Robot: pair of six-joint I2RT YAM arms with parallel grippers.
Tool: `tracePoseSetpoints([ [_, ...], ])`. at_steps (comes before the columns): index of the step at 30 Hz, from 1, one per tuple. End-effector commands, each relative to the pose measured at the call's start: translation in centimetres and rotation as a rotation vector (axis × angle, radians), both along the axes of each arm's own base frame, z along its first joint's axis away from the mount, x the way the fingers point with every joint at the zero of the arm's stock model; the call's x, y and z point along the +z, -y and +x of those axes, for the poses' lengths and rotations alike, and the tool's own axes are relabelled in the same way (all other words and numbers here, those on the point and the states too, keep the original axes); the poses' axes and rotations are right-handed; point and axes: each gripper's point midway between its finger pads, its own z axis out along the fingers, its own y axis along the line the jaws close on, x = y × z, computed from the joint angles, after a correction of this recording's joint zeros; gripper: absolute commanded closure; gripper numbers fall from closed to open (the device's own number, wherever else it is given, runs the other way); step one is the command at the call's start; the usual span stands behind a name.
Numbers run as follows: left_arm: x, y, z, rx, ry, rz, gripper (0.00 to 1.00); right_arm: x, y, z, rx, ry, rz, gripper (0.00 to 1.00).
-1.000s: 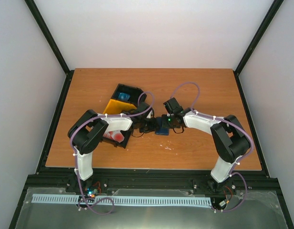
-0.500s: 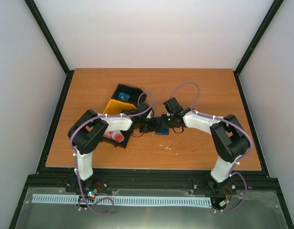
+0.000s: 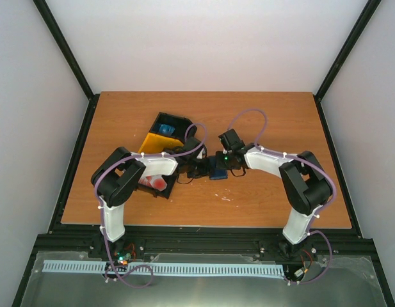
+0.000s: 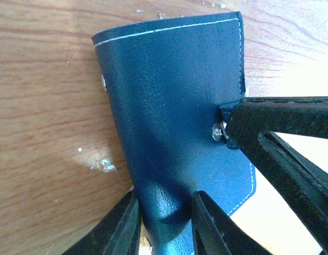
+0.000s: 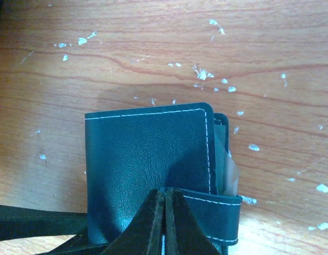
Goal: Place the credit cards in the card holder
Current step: Close the card holder at the center of the board.
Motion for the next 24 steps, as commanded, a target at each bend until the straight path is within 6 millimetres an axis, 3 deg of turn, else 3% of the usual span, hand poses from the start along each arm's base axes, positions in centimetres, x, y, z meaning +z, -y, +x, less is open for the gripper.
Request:
tracePoseSetpoints([
  [1,-6.6,-3.9,-4.5,0.002,-0.184,0.202,0.71,-4.1,-0.4,-3.1,0.052,-0.143,-0.038,0.97],
  [8,-6.7,-4.1,-4.4,0.015,-0.182,0.21,0.71,-4.7,0.0,-3.9,0.05,-0.164,-0.071,0.97],
  [18,-6.7,-3.7,-4.0,0.029,-0.18,0.202,0.74,-6.5,1.2,-6.5,0.01,-0.201,-0.066,0.97],
  [24,-6.8,-3.6,-4.0,0.032,-0.186,0.196,0.74,-7.1,1.8,-6.8,-0.044,-0.185,-0.043,0.97],
])
